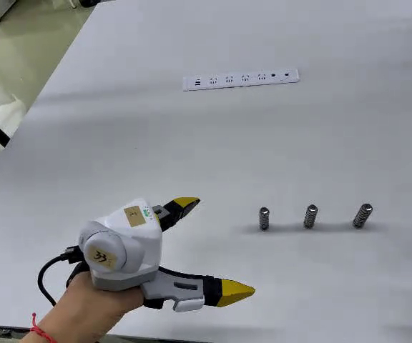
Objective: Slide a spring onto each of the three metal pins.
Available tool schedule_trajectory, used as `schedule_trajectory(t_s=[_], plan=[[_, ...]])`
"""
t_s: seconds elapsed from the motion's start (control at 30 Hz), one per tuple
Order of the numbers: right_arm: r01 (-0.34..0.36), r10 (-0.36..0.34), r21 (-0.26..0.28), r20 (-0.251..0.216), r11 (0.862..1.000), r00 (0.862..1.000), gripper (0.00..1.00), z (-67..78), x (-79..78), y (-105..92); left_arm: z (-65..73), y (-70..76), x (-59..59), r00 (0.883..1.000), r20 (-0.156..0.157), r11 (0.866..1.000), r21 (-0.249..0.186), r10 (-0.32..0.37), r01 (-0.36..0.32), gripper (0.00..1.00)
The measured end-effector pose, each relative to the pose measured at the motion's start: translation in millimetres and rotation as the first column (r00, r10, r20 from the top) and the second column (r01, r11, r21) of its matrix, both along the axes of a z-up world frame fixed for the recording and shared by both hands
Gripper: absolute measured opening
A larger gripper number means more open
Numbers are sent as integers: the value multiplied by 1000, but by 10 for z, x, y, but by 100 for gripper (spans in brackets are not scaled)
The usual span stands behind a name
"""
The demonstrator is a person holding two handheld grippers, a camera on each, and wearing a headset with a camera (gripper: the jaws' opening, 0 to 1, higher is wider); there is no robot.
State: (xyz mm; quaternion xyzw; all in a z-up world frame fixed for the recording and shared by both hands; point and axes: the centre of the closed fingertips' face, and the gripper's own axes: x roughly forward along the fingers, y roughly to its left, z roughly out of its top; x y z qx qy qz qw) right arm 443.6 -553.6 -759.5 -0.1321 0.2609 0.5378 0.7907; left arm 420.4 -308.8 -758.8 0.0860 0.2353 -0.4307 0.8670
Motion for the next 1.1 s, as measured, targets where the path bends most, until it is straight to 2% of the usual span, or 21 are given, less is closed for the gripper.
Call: schedule_trajectory(t_s=[0.37,1.1], plan=[[2,-2,3,11,1000,1000,93,21,-16,-23,22,16,-27,1000,8,1000,4,1,-1,100],[-6,7,-10,12,1000,1000,92,-1,-23,-50,26,-54,-44,1000,7,1000,-1,-18,18,100]])
